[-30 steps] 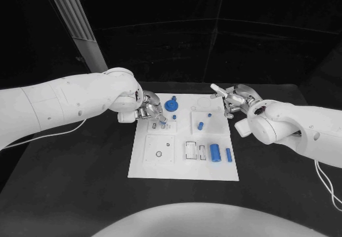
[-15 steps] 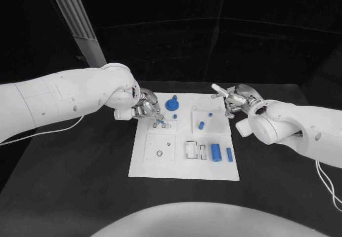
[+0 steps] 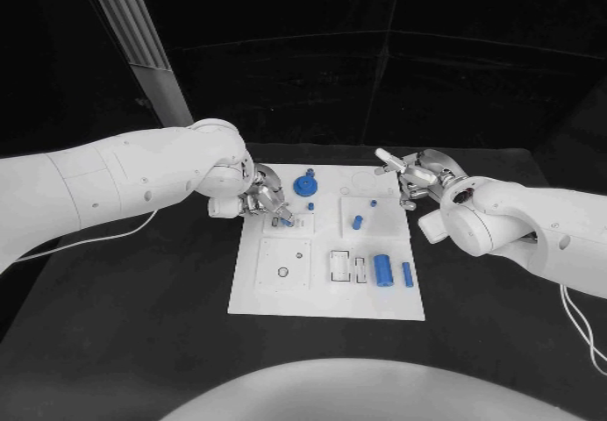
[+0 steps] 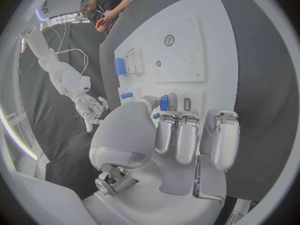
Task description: Assemble the parts on the task board
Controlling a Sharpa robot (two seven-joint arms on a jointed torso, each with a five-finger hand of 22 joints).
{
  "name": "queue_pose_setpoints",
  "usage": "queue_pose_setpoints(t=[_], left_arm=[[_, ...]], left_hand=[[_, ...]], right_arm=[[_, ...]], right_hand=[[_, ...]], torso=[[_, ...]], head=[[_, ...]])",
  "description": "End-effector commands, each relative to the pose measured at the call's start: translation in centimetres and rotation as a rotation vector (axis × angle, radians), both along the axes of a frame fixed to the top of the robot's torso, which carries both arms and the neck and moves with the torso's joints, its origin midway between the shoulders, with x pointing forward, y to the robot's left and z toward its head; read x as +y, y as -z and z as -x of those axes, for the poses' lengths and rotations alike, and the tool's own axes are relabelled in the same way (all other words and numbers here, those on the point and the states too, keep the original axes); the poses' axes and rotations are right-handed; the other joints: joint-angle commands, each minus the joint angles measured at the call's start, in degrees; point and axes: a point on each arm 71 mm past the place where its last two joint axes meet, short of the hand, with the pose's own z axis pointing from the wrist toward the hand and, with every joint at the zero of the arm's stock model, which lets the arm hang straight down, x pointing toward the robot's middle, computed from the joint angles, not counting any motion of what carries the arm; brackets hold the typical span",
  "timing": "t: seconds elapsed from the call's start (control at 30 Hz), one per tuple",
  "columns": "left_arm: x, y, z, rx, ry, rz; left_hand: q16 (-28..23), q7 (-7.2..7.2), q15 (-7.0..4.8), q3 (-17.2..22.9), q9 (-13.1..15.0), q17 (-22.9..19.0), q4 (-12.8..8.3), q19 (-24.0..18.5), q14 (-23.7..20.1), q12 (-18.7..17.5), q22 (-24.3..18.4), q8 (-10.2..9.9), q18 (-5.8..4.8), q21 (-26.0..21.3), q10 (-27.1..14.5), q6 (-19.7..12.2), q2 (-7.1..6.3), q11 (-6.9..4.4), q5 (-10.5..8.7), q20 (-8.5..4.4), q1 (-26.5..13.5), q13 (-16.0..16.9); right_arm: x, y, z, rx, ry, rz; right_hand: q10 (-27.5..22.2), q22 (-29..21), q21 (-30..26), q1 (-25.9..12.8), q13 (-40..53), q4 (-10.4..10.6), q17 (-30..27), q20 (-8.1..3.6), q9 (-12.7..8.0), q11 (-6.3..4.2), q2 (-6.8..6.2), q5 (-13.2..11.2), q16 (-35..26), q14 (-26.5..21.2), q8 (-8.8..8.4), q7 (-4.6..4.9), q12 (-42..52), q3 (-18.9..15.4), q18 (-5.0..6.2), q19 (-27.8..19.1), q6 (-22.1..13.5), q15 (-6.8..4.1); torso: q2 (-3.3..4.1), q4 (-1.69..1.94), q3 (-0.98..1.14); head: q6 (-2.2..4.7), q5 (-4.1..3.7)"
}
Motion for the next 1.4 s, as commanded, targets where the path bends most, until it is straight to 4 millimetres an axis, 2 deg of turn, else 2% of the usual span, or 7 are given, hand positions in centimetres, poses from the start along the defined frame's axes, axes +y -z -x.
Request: queue_pose_setpoints(t=[0.03, 0.47, 0.6, 0.97, 1.1, 1.23, 1.4], left_arm=[[0.0, 0.06, -0.05, 0.007, -0.01, -0.009], [-0.56, 0.4, -0.25, -0.008, -0.02, -0.044], [-0.52, 0.41, -0.3, -0.01, -0.025, -0.051], [-0.55, 0.53, -0.42, -0.012, -0.034, -0.063], [-0.6, 0.58, -0.49, -0.01, -0.033, -0.065], [-0.65, 0.64, -0.61, -0.01, -0.035, -0.067], [-0.67, 0.74, -0.7, -0.011, -0.039, -0.067]], left_hand=[[0.2, -0.12, -0.5, 0.3, 0.0, 15.1, -0.1, 6.1, 6.0, 0.1, 15.1, 0.2, -0.37, 0.2, 6.1, 0.4, 0.35, -0.46, -0.21, -0.38, 0.4, 15.1], [0.2, -0.11, -0.53, 0.6, 0.2, 15.1, -0.2, 6.1, 6.0, 0.1, 15.1, 0.2, -0.37, 0.2, 6.1, 0.2, 0.48, -0.49, -0.2, -0.42, 0.6, 15.1], [0.2, -0.11, -0.53, 0.6, 0.2, 15.1, -0.2, 6.1, 6.0, 0.1, 15.1, 0.2, -0.37, 0.2, 6.1, 0.2, 0.48, -0.49, -0.19, -0.42, 0.6, 15.1], [0.2, -0.09, -0.53, 0.7, 0.2, 15.1, -0.2, 6.1, 6.0, 0.1, 15.1, 0.2, -0.37, 0.2, 6.1, 0.2, 0.49, -0.48, -0.22, -0.42, 0.6, 15.1], [0.2, -0.01, -0.51, 0.7, 0.5, 15.1, 0.1, 6.1, 6.0, 0.1, 15.1, 0.3, -0.37, 0.2, 6.1, 0.0, 0.46, -0.42, -0.9, -0.44, 0.3, 15.1], [0.2, 0.0, -0.48, 0.7, 1.0, 15.1, 0.5, 6.1, 6.0, 0.1, 15.1, 0.3, -0.37, 0.2, 6.1, -0.1, 0.54, -0.39, -2.76, -0.44, -0.1, 15.1], [0.2, -0.01, -0.49, 0.7, 1.1, 15.1, 0.5, 6.1, 6.0, 0.1, 15.1, 0.3, -0.37, 0.2, 6.1, -0.2, 0.55, -0.38, -3.31, -0.44, -0.2, 15.1]], right_arm=[[0.15, -0.13, 0.0, -0.007, -0.01, -0.001], [0.28, -0.13, 0.01, -0.007, -0.013, -0.002], [0.26, -0.13, 0.03, -0.007, -0.013, -0.002], [0.31, -0.14, 0.05, -0.008, -0.014, -0.003], [0.26, -0.14, 0.06, -0.008, -0.013, -0.003], [0.23, -0.15, 0.07, -0.008, -0.012, -0.002], [0.26, -0.15, 0.08, -0.008, -0.013, -0.003]], right_hand=[[2.6, 5.5, -0.2, 0.7, 12.1, 0.1, 10.8, 0.03, 0.1, -0.02, 0.12, 0.2, -0.1, 2.2, 0.28, 0.02, -0.2, -0.3, 0.91, 0.3, -0.5, -0.13], [2.5, 5.6, -0.2, 0.7, 12.0, 0.1, 10.8, 0.02, 0.0, -0.02, 0.15, 0.2, -0.1, 2.2, 0.3, 0.02, -0.3, -0.3, 0.9, 0.3, -0.5, -0.14], [2.5, 5.6, -0.2, 0.7, 12.0, 0.1, 10.8, 0.02, 0.0, -0.02, 0.15, 0.2, -0.1, 2.2, 0.3, 0.02, -0.3, -0.3, 0.9, 0.3, -0.5, -0.14], [2.5, 5.6, -0.2, 0.7, 12.0, 0.1, 10.8, 0.02, 0.0, -0.02, 0.15, 0.2, -0.1, 2.2, 0.3, 0.02, -0.3, -0.3, 0.9, 0.3, -0.5, -0.14], [2.5, 5.6, -0.2, 0.8, 12.0, 0.1, 10.7, 0.02, 0.0, -0.02, 0.22, 0.3, -0.1, 2.2, 0.34, 0.02, -0.3, -0.3, 0.9, 0.3, -0.5, -0.14], [2.5, 5.6, -0.2, 0.8, 12.0, 0.1, 10.7, 0.02, 0.0, -0.02, 0.22, 0.3, -0.1, 2.2, 0.34, 0.02, -0.3, -0.3, 0.9, 0.3, -0.5, -0.14], [2.5, 5.6, -0.2, 0.8, 12.0, 0.1, 10.7, 0.02, 0.0, -0.02, 0.22, 0.3, -0.1, 2.2, 0.34, 0.02, -0.3, -0.3, 0.9, 0.3, -0.5, -0.14]], torso=[[-0.05, 0.0, 0.03], [0.0, -0.08, 0.0], [0.0, 0.07, 0.03], [-0.02, -0.03, 0.0], [-0.01, 0.03, 0.0], [-0.03, 0.03, 0.02], [-0.02, 0.02, 0.03]], head=[[0.01, 0.05], [0.01, -0.13], [-0.09, -0.28], [-0.17, -0.04], [-0.16, -0.13], [-0.2, -0.12], [-0.14, -0.14]])
